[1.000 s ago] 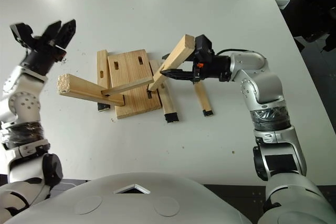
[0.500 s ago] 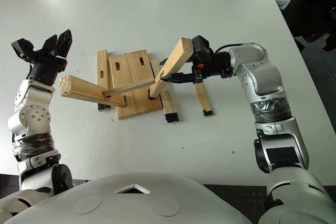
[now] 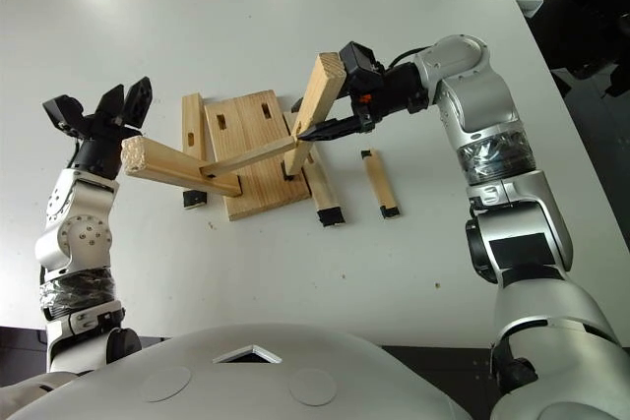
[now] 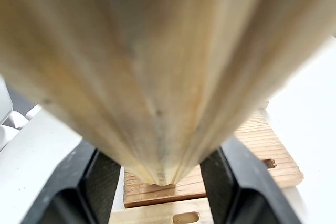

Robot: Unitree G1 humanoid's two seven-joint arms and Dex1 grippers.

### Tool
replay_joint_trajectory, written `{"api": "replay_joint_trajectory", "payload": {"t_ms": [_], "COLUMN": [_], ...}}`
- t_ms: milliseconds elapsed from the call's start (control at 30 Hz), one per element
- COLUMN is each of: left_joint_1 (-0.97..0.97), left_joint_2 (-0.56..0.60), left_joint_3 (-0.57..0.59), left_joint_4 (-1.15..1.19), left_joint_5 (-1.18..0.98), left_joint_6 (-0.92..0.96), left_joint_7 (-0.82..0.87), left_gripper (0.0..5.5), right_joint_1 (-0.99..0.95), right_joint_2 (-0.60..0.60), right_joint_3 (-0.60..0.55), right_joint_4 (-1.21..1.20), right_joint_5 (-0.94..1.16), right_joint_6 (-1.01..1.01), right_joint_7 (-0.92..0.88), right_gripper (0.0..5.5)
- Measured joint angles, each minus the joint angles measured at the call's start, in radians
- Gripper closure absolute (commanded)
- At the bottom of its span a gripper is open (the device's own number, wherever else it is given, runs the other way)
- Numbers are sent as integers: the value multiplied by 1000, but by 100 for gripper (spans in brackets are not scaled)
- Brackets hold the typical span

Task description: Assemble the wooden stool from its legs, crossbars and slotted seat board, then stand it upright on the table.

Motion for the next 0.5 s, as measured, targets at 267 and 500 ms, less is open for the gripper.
{"api": "replay_joint_trajectory", "payload": {"t_ms": [267, 500], "left_joint_1": [-7, -105], "left_joint_2": [20, 84], "left_joint_3": [-6, 69], "left_joint_4": [-22, -248], "left_joint_5": [-3, -41], "left_joint_6": [5, 48], "left_joint_7": [-27, 150], "left_gripper": [176, 176], "right_joint_1": [-10, 137], "right_joint_2": [37, 8], "right_joint_3": [37, -4], "right_joint_4": [55, -195], "right_joint_5": [-53, -57], "right_joint_6": [-69, 64], "right_joint_7": [-18, -210], "right_gripper": [347, 347]}}
